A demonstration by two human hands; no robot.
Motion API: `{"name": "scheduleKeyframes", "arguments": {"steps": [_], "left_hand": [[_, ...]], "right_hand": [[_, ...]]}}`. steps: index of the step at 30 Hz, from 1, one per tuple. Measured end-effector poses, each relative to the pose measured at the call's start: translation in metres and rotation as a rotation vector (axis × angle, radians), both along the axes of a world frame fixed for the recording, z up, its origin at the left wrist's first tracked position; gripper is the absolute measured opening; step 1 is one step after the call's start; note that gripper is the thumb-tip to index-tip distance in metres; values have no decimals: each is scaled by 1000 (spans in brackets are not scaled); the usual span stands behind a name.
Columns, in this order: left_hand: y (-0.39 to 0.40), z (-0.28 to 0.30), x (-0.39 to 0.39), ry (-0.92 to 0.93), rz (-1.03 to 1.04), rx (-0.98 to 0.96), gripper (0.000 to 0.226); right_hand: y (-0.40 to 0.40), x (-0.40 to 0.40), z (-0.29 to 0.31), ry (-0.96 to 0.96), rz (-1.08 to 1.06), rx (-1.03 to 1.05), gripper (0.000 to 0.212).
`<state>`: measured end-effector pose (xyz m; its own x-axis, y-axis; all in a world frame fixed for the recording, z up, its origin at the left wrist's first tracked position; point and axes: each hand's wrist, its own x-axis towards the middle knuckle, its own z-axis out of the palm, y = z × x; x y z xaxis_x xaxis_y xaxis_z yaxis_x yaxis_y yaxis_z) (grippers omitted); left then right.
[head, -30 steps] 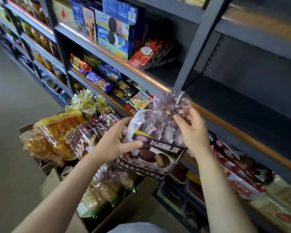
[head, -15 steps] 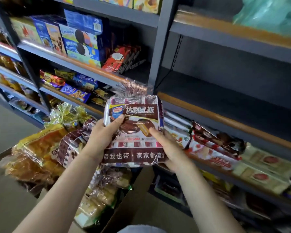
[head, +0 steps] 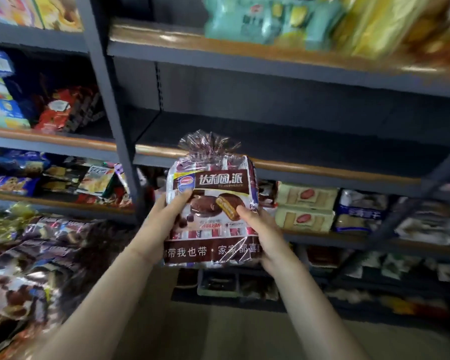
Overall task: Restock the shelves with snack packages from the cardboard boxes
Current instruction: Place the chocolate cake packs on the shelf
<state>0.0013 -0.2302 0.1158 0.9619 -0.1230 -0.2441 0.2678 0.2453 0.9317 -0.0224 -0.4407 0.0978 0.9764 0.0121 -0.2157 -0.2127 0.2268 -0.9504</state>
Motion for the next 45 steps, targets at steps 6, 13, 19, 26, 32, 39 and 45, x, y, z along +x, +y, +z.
{"name": "scheduleKeyframes", "arguments": {"steps": [6,13,19,26,32,39,45], "left_hand": [[-198,24,-28,-68,-238,23,86],[-433,53,-82,-160,-423,-29,49],[-592,47,-96,-139,-602,-15,63],[-768,35,-65,-151,-490,-98,62],[-896,56,2,-154,-486,-88,58],[-1015,73,84,-385,-547,217,52],[-1112,55,142,-554,-422,415,46]], "right_hand": [[-191,-75,35,-68,-354,104,54],[-391,-152,66,-115,-664,-121,30],[-529,-194,62,-72,-929,-95,45],[-689,-155,53,-39,-1098,-131,53],[-820,-89,71,-31,-1053,-237,40],[-952,-25,94,-62,-1019,-410,52],[-1061,40,83,-90,-926,-645,25]]}}
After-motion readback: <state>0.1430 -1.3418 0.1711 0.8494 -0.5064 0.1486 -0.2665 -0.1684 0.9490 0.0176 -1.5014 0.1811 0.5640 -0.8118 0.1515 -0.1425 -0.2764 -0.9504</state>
